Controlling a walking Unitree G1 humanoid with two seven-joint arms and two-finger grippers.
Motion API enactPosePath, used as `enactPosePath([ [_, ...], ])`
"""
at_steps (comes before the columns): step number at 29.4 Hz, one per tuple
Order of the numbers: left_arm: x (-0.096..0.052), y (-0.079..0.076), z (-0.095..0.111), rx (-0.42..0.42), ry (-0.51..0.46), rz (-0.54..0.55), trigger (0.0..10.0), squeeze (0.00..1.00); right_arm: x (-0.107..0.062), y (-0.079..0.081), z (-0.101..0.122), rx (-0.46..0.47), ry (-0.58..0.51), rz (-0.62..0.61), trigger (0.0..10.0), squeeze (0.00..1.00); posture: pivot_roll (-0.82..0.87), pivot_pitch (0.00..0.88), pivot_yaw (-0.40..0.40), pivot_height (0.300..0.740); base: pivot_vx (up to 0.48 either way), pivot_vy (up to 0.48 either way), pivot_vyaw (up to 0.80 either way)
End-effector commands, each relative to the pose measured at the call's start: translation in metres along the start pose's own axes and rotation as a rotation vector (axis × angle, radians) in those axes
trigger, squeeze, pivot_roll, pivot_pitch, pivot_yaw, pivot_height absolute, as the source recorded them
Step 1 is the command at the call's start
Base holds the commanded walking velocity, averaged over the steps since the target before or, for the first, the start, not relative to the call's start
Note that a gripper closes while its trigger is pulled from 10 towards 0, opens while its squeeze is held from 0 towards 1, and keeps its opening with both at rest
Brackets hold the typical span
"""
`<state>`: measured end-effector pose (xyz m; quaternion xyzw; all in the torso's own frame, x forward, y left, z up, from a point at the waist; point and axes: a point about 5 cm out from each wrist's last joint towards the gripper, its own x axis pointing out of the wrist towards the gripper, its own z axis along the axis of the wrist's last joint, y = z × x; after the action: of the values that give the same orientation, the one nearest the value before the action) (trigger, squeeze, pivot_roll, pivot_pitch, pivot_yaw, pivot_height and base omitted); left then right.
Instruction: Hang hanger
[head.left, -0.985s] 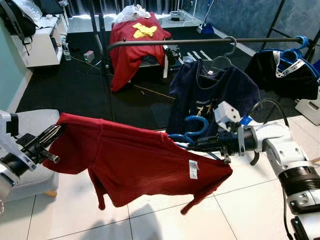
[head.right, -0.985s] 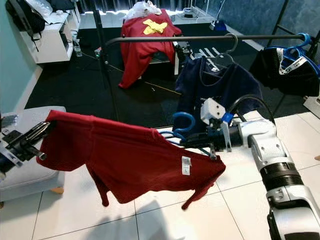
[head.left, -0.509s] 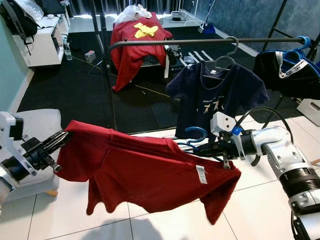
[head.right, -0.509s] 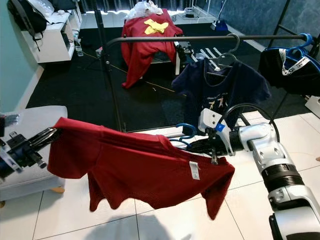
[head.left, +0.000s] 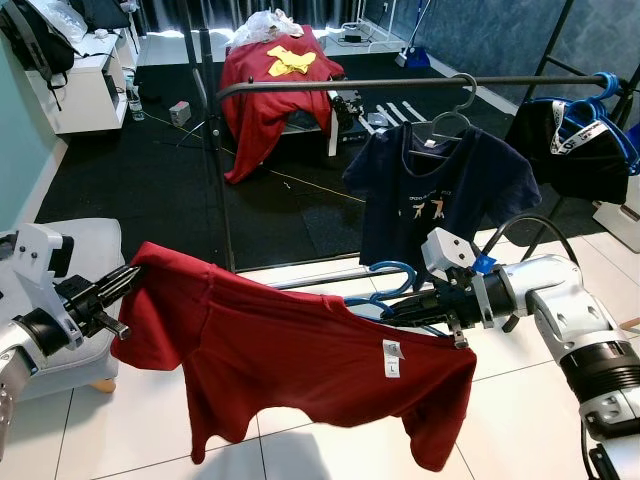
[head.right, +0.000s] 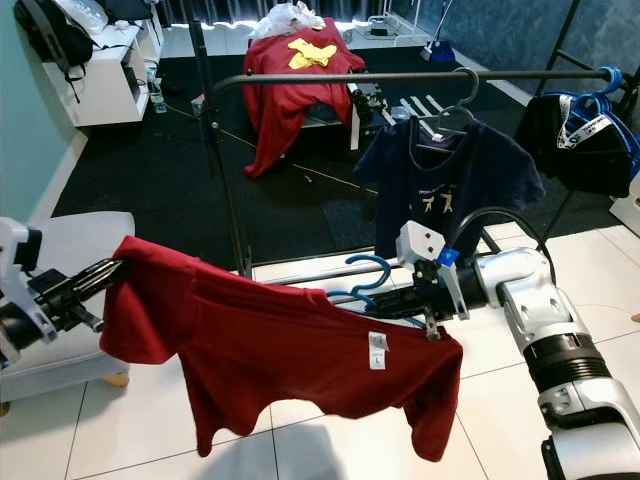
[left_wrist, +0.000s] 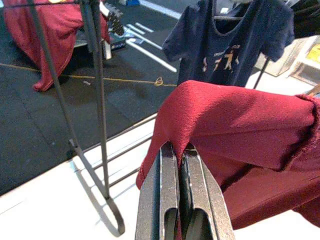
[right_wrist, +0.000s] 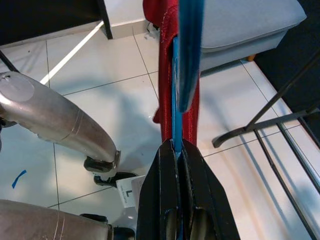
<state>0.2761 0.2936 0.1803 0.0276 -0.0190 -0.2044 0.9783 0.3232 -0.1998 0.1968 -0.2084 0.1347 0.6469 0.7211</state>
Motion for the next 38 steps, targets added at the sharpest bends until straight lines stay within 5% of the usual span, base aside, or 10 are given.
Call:
enactPosePath([
  [1, -0.001, 0.001, -0.001, 0.014, 0.026, 0.012, 0.0, 0.00, -0.004, 0.001, 0.002, -0.007, -0.008, -0.005, 10.0, 0.00, 0.05, 0.074, -0.037, 0.740, 0.000, 0.000, 0.00],
  [3, -0.001, 0.002, -0.003, 0.026, 0.034, 0.026, 0.0, 0.00, -0.005, 0.000, 0.002, -0.006, 0.000, -0.018, 10.0, 0.00, 0.05, 0.073, -0.038, 0.740, 0.000, 0.000, 0.00],
  [4, -0.001, 0.004, -0.003, 0.030, 0.035, 0.052, 10.0, 0.74, -0.005, 0.000, 0.001, -0.007, 0.000, -0.023, 10.0, 0.00, 0.05, 0.072, -0.038, 0.740, 0.000, 0.000, 0.00],
  [6, -0.001, 0.007, -0.003, 0.027, 0.038, 0.082, 10.0, 1.00, -0.005, -0.001, 0.002, -0.006, -0.004, -0.029, 10.0, 0.00, 0.06, 0.073, -0.039, 0.740, 0.000, 0.000, 0.00],
  [13, -0.002, 0.012, 0.000, 0.077, 0.042, 0.141, 10.0, 1.00, -0.004, -0.002, 0.003, -0.004, -0.018, -0.030, 10.0, 0.00, 0.06, 0.078, -0.038, 0.740, 0.000, 0.000, 0.00],
  [14, -0.002, 0.015, 0.003, 0.079, 0.019, 0.177, 10.0, 0.00, -0.005, -0.002, 0.004, -0.002, -0.021, -0.030, 10.0, 0.00, 0.06, 0.081, -0.040, 0.740, 0.000, 0.000, 0.00],
  [21, -0.003, 0.026, 0.022, 0.057, -0.097, 0.257, 10.0, 0.00, -0.006, -0.003, 0.008, 0.012, -0.061, -0.034, 10.0, 0.00, 0.06, 0.084, -0.041, 0.740, 0.000, 0.000, 0.00],
  [25, 0.010, -0.005, 0.039, 0.066, -0.119, 0.028, 10.0, 0.00, -0.011, -0.023, 0.004, -0.025, 0.051, -0.264, 10.0, 0.00, 0.06, 0.078, -0.049, 0.740, 0.000, 0.000, 0.00],
  [29, 0.027, -0.017, 0.008, 0.070, 0.040, 0.104, 10.0, 0.00, -0.013, -0.046, -0.004, 0.121, 0.054, -0.574, 10.0, 0.00, 0.06, 0.066, -0.048, 0.740, 0.000, 0.000, 0.00],
  [38, 0.040, -0.038, -0.052, 0.025, 0.284, 0.243, 10.0, 0.00, 0.003, -0.045, -0.028, 0.300, 0.074, -0.742, 10.0, 0.00, 0.06, 0.062, -0.041, 0.740, 0.000, 0.000, 0.00],
])
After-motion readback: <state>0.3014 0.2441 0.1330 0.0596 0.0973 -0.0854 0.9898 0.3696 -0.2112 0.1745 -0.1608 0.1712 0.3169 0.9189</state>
